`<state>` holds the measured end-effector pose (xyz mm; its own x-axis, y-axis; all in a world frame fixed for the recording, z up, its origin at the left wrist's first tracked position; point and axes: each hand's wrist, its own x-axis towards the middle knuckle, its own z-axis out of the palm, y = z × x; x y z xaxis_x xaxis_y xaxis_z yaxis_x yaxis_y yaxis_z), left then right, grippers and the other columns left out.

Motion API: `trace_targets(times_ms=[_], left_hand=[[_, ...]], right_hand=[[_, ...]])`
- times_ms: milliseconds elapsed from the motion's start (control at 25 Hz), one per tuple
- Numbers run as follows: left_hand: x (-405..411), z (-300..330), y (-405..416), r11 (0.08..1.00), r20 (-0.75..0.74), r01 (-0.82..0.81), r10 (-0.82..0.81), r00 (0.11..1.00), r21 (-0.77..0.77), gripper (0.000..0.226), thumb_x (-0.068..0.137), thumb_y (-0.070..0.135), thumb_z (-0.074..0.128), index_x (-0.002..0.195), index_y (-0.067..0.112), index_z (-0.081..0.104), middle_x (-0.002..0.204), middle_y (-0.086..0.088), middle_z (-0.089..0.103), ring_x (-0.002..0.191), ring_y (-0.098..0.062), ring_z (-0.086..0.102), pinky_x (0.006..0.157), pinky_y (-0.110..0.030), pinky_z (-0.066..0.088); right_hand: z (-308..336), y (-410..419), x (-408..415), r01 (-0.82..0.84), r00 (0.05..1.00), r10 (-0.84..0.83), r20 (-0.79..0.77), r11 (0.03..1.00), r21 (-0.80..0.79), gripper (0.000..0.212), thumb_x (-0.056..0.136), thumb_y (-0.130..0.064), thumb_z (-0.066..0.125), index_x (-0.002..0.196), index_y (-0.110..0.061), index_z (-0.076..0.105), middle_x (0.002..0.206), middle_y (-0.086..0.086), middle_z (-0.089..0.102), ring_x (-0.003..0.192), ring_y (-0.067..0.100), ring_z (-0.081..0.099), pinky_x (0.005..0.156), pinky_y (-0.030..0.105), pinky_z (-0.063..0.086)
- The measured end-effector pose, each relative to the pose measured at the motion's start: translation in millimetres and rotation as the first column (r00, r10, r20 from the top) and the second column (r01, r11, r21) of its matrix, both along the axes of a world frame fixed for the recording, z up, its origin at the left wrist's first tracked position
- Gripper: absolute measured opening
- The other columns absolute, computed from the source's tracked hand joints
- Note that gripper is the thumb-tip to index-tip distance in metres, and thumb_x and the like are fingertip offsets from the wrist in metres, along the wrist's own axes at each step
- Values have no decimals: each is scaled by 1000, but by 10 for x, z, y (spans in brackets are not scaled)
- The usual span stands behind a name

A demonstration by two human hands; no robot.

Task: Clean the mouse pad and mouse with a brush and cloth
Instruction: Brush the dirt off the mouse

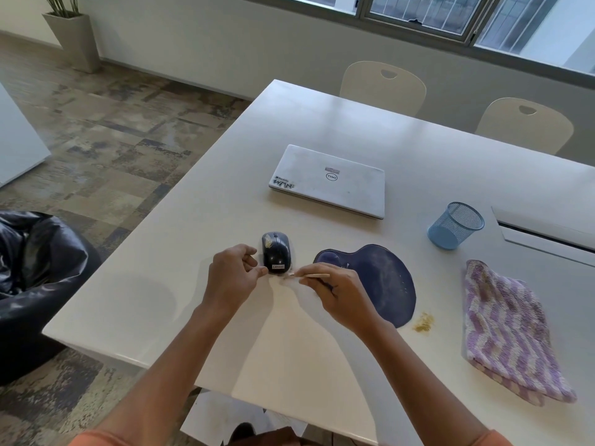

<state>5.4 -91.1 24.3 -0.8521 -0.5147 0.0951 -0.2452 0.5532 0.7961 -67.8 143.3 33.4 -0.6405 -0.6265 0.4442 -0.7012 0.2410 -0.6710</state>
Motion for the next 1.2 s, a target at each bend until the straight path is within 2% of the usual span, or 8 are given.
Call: trace_targets(times_ms=[120, 320, 480, 600, 680, 800, 1080, 1200], left_hand=[[-8, 21, -16, 1000, -5, -6, 6, 1000, -4, 42, 76, 19, 94, 114, 12, 76, 81, 10, 72, 72, -1, 69, 78, -23, 55], [-63, 52, 10, 1000, -21, -8, 8, 1000, -15, 36, 80, 27, 92, 110, 14, 77, 78, 11, 73, 71, 0, 69, 76, -23, 56], [-90, 48, 35, 1000, 1, -9, 9, 1000, -23, 34, 79, 29, 92, 105, 14, 78, 78, 10, 74, 72, -1, 69, 74, -22, 54], [-98, 41, 44, 1000, 7, -11, 12, 1000, -22, 30, 79, 27, 92, 102, 14, 78, 77, 8, 74, 72, -2, 69, 74, -23, 55], [-106, 38, 47, 1000, 12, -15, 15, 1000, -24, 28, 79, 27, 91, 101, 14, 78, 77, 8, 74, 71, -3, 69, 75, -24, 56], [-111, 29, 58, 1000, 9, -13, 13, 1000, -22, 27, 79, 26, 91, 100, 14, 78, 77, 8, 74, 71, -3, 69, 75, -25, 56], [-100, 34, 51, 999, 0, -5, 5, 1000, -32, 28, 79, 27, 92, 100, 14, 79, 77, 8, 74, 71, -5, 70, 77, -30, 59], [-96, 34, 46, 1000, 6, -1, 2, 1000, -25, 27, 79, 26, 92, 99, 15, 79, 76, 10, 73, 71, -4, 70, 77, -31, 60]], right_hand=[[104, -35, -103, 41, 999, -41, 6, 995, -91, 19, 103, -16, 66, 107, -6, 82, 110, -3, 81, 98, 4, 77, 89, 23, 62], [127, -467, -484, 205, 976, -181, 120, 951, -230, 11, 101, -11, 71, 100, -9, 81, 106, -2, 82, 96, 11, 80, 84, 43, 67], [18, -707, -623, 271, 943, -226, 245, 947, -173, 10, 100, -5, 71, 95, -6, 79, 99, -3, 81, 89, 3, 78, 85, 35, 65], [-97, -684, -574, 283, 926, -236, 295, 951, -127, 9, 99, -5, 73, 96, -8, 80, 100, -5, 81, 91, 11, 78, 86, 43, 66], [-132, -638, -502, 283, 928, -233, 292, 948, -144, 10, 99, -3, 72, 98, -8, 81, 102, -7, 80, 94, 12, 79, 88, 46, 65], [-99, -545, -309, 282, 932, -228, 283, 945, -167, 10, 99, -5, 72, 99, -8, 81, 103, -5, 82, 95, 11, 78, 88, 43, 65], [-198, -229, 158, 179, 982, -167, 93, 973, -148, 13, 101, -8, 73, 107, -10, 84, 107, -7, 82, 96, 7, 78, 83, 37, 66], [-108, -188, 143, 153, 987, -145, 62, 978, -145, 13, 100, -6, 74, 107, -10, 83, 107, -6, 82, 96, 6, 78, 83, 36, 66]])
